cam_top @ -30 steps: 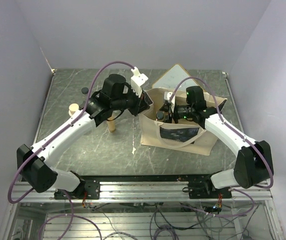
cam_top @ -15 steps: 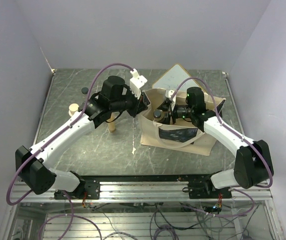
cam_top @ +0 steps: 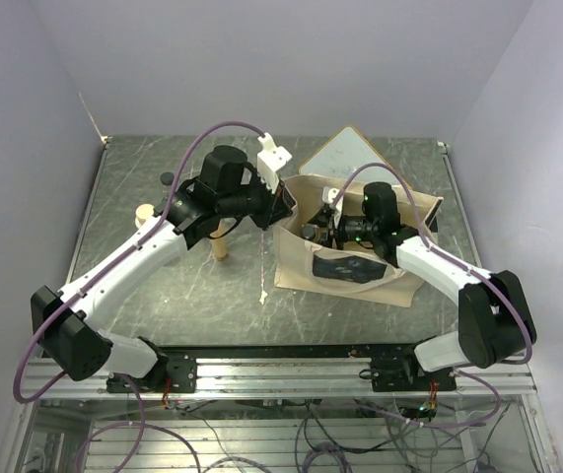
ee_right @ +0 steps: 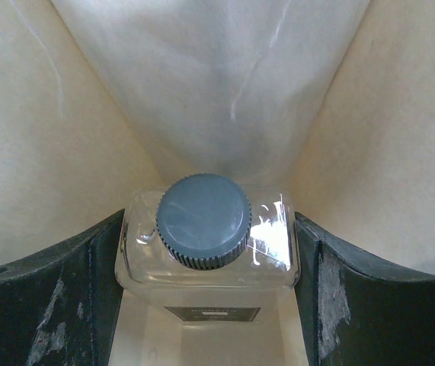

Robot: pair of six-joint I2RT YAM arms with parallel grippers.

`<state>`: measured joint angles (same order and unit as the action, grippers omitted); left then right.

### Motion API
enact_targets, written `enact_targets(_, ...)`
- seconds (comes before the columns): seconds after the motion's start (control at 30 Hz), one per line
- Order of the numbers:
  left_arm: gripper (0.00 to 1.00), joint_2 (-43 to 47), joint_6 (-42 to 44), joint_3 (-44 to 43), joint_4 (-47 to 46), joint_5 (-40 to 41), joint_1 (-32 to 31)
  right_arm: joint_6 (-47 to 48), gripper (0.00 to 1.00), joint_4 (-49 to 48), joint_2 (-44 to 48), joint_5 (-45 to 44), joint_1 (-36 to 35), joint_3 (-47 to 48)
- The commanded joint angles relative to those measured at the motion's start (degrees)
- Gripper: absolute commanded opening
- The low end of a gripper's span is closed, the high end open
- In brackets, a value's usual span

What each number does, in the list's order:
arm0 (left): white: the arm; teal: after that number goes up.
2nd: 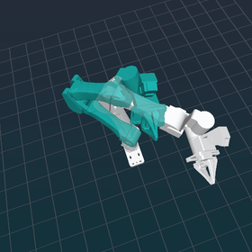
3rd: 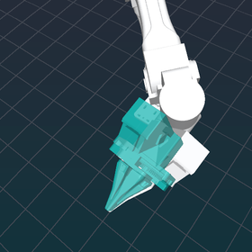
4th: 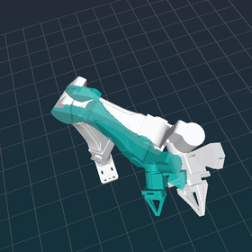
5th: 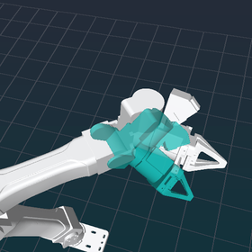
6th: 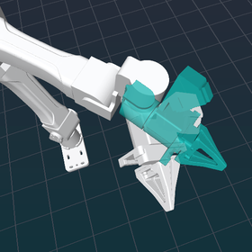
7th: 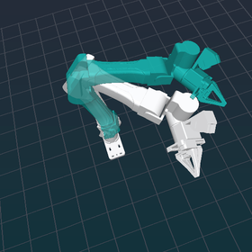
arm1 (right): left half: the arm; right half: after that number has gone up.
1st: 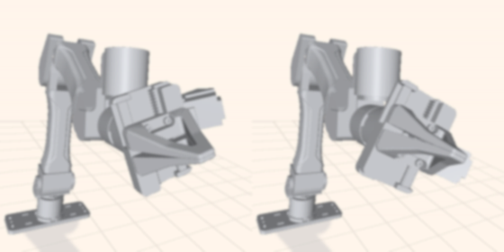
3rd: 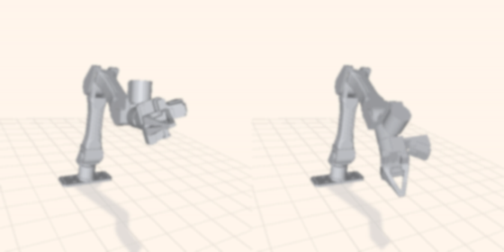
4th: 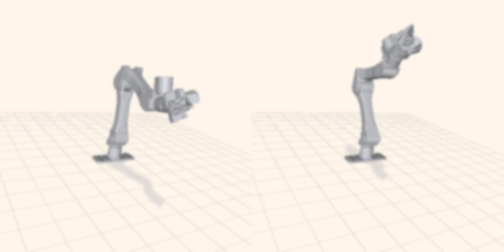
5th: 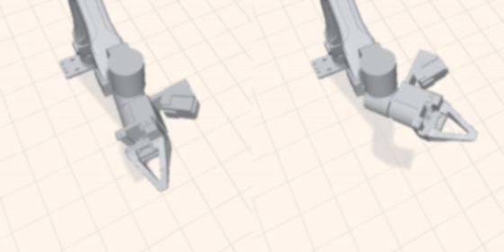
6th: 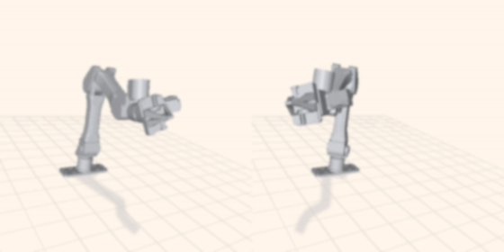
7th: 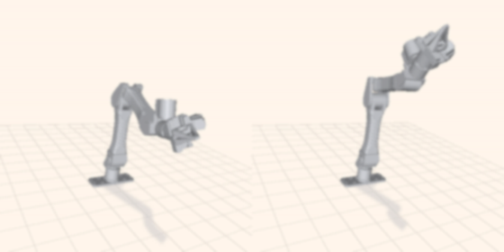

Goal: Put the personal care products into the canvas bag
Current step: Place the care product in the canvas bag.

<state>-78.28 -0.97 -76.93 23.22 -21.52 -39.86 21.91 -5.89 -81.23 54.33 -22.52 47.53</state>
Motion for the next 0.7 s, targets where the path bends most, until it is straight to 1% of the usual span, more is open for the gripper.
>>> enact_targets(0.0,0.07,-0.3,0.5,-3.4,-0.1,-1.7,-0.1,0.8,0.00,-3.0,0.1,-0.4,-0.9,-0.7)
enact_targets(0.07,0.07,-0.1,0.7,-3.7,0.4,-0.2,-0.1,1.4,0.00,-2.3,0.4,-2.6,-0.9,-1.4)
enact_targets(0.23,0.07,1.5,1.5,-3.6,2.0,6.5,-0.1,1.0,0.00,-1.7,1.9,-9.0,-0.8,-3.4)
enact_targets(0.37,0.07,2.5,3.2,-4.7,4.4,7.5,-0.1,1.0,0.00,-1.7,2.9,-13.5,-0.7,-4.9)
enact_targets(0.53,0.07,3.4,4.4,-5.6,6.2,8.0,-0.2,0.8,0.00,0.4,2.5,-15.0,1.0,-4.7)
enact_targets(0.67,0.07,3.7,4.6,-5.6,6.9,10.8,-0.2,1.3,0.00,0.3,2.5,-15.4,2.1,-5.2)
